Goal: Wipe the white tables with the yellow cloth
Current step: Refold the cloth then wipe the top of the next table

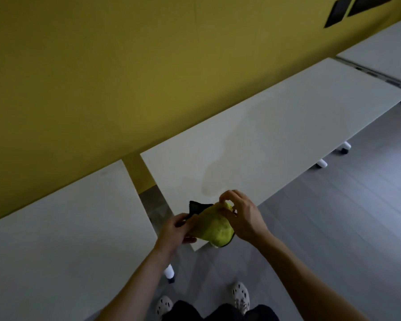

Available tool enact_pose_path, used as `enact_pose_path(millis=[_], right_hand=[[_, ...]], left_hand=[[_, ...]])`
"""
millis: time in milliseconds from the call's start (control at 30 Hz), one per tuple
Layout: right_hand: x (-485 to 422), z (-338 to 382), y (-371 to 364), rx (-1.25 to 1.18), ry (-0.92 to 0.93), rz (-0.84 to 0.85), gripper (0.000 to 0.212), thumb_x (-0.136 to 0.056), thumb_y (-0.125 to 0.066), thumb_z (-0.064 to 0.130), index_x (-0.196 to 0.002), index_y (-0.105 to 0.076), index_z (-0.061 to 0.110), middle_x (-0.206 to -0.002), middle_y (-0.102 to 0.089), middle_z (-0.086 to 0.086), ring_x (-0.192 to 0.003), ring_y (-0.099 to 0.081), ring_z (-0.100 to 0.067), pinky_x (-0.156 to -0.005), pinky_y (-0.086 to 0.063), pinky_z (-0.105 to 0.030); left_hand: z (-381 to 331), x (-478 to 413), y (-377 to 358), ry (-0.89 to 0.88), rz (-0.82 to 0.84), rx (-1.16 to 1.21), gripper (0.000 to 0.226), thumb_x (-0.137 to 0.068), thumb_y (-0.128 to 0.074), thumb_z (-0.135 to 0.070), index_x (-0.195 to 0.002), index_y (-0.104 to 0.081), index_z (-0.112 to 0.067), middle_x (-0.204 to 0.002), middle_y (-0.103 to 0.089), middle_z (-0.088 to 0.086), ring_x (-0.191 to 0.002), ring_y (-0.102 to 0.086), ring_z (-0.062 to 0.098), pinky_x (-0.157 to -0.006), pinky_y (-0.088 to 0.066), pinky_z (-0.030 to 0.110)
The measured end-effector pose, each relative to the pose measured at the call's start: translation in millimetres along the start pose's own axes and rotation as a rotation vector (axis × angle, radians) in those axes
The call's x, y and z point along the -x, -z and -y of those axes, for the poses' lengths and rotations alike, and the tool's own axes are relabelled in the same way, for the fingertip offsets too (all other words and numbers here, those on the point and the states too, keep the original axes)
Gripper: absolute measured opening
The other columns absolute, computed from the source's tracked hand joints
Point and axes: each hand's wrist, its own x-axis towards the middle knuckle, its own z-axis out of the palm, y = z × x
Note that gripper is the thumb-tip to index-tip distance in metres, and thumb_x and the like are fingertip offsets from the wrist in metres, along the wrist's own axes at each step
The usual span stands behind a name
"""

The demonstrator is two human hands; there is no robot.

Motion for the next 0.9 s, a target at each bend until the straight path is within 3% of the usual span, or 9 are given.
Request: enact_pose_path(millis=[100, 200, 367, 467, 533, 600, 700, 767, 900], right_hand=[[-10.5, -2.8, 19.0, 0.002, 0.036, 0.029, 0.018, -0.104, -0.070, 0.014, -0.114, -0.061, 0.025, -0.107, -0.068, 0.011, -0.090, -0.063, -0.014, -0.076, -0.053, -0.032], [-22.3, -6.3, 26.4, 0.021, 0.047, 0.016, 0.017, -0.106, -0.069, 0.015, -0.118, -0.058, 0.021, -0.109, -0.073, 0.005, -0.085, -0.064, -0.016, -0.074, -0.052, -0.033], [-44.7, -4.2, 17.9, 0.079, 0.004, 0.067, 0.018, -0.109, -0.065, 0.021, -0.122, -0.053, 0.016, -0.109, -0.076, -0.009, -0.086, -0.068, -0.029, -0.075, -0.058, -0.047], [-57.8, 0.0, 16.4, 0.073, -0.070, 0.078, 0.017, -0.110, -0.062, 0.023, -0.123, -0.055, 0.016, -0.109, -0.074, -0.005, -0.087, -0.067, -0.025, -0.075, -0.054, -0.040], [-66.3, 2.9, 16.2, 0.068, -0.165, 0.104, 0.018, -0.111, -0.059, 0.027, -0.127, -0.054, 0.018, -0.109, -0.070, 0.000, -0.090, -0.068, -0.026, -0.073, -0.054, -0.040], [-80.5, 3.7, 15.9, 0.063, -0.227, 0.081, 0.021, -0.112, -0.058, 0.029, -0.131, -0.054, 0.019, -0.113, -0.068, 0.000, -0.088, -0.068, -0.024, -0.069, -0.055, -0.036], [-101.8, -8.5, 12.8, 0.094, -0.312, -0.029, 0.030, -0.110, -0.062, 0.025, -0.138, -0.053, 0.017, -0.117, -0.071, -0.004, -0.090, -0.070, -0.022, -0.070, -0.057, -0.032], [-107.5, -29.3, 7.2, 0.201, -0.397, -0.009, 0.044, -0.106, -0.066, 0.021, -0.146, -0.051, 0.013, -0.130, -0.070, -0.009, -0.106, -0.072, -0.028, -0.083, -0.058, -0.037], [-94.0, -70.4, -25.8, 0.330, -0.496, 0.105, 0.056, -0.106, -0.066, 0.036, -0.153, -0.049, 0.011, -0.148, -0.058, -0.015, -0.128, -0.063, -0.036, -0.103, -0.054, -0.046]], left_hand=[[-1.4, 2.2, -13.1, 0.074, -0.143, 0.161, 0.020, -0.105, -0.072, -0.026, -0.123, -0.070, -0.019, -0.117, -0.079, 0.017, -0.090, -0.082, 0.032, -0.071, -0.067, 0.037], [-2.9, -2.9, -3.6, 0.035, -0.298, 0.315, 0.060, -0.101, -0.076, -0.010, -0.150, -0.050, -0.032, -0.122, -0.072, 0.018, -0.094, -0.081, 0.039, -0.073, -0.068, 0.043], [-25.0, -18.1, 29.9, -0.077, -0.172, -0.176, 0.027, -0.107, -0.059, -0.005, -0.114, -0.080, -0.020, -0.116, -0.079, 0.010, -0.109, -0.077, 0.028, -0.091, -0.067, 0.041], [-40.5, -32.4, 54.3, -0.071, 0.007, -0.375, 0.024, -0.096, -0.077, -0.009, -0.116, -0.080, -0.022, -0.105, -0.083, -0.002, -0.103, -0.078, 0.019, -0.098, -0.064, 0.041], [-50.9, -45.7, 66.1, -0.114, 0.014, -0.525, 0.025, -0.088, -0.089, -0.013, -0.109, -0.080, -0.021, -0.095, -0.083, -0.005, -0.089, -0.080, 0.016, -0.090, -0.067, 0.040], [-66.6, -60.8, 68.4, -0.117, -0.031, -0.501, 0.016, -0.091, -0.088, -0.018, -0.102, -0.078, -0.012, -0.082, -0.082, 0.003, -0.074, -0.081, 0.022, -0.077, -0.069, 0.044], [-78.6, -95.1, 66.9, -0.126, -0.069, -0.547, 0.026, -0.095, -0.084, -0.034, -0.107, -0.071, -0.014, -0.075, -0.081, 0.003, -0.065, -0.080, 0.023, -0.067, -0.068, 0.046], [-75.6, -119.6, 70.6, -0.085, -0.024, -0.745, 0.036, -0.095, -0.084, -0.039, -0.120, -0.065, -0.022, -0.082, -0.082, 0.000, -0.071, -0.080, 0.018, -0.071, -0.066, 0.039], [-48.7, -154.8, 86.7, -0.041, 0.074, -1.195, 0.068, -0.088, -0.086, -0.046, -0.145, -0.056, -0.025, -0.127, -0.071, 0.002, -0.113, -0.069, 0.021, -0.095, -0.058, 0.036]])
